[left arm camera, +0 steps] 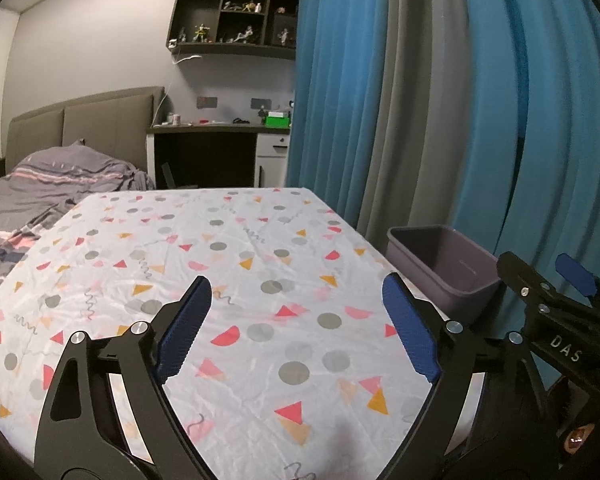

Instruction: Collect trash

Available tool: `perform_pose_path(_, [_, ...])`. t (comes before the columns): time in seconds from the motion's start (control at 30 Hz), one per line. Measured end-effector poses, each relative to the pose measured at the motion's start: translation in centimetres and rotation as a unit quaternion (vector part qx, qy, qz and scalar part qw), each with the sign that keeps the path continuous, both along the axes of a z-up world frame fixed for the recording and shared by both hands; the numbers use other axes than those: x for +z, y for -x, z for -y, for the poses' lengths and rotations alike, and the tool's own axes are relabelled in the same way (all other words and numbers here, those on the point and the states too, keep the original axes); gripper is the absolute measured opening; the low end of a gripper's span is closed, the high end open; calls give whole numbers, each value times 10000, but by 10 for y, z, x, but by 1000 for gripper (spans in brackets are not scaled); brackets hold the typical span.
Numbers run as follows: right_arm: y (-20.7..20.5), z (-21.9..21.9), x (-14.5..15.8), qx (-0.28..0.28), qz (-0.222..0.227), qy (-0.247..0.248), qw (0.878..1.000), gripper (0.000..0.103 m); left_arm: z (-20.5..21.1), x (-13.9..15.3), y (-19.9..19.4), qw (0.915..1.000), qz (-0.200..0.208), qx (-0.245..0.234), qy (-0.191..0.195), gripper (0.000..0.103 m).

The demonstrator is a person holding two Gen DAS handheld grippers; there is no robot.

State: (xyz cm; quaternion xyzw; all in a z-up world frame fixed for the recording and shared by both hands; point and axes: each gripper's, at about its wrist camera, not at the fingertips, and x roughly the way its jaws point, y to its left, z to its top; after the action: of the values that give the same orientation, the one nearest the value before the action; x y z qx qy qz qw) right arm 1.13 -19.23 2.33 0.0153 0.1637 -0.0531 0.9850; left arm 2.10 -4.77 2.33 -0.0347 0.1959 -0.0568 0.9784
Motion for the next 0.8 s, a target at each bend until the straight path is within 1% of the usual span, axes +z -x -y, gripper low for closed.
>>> perform_pose_path(0.47, [0,2,2,-10,15,-19,10000,97,-6,3,0,10000,39,15,-16,86])
perform_pose_path(0.8, [-1,4,4,-21,30,-41,10000,97,-10,3,-3,10000,49,59,-44,93])
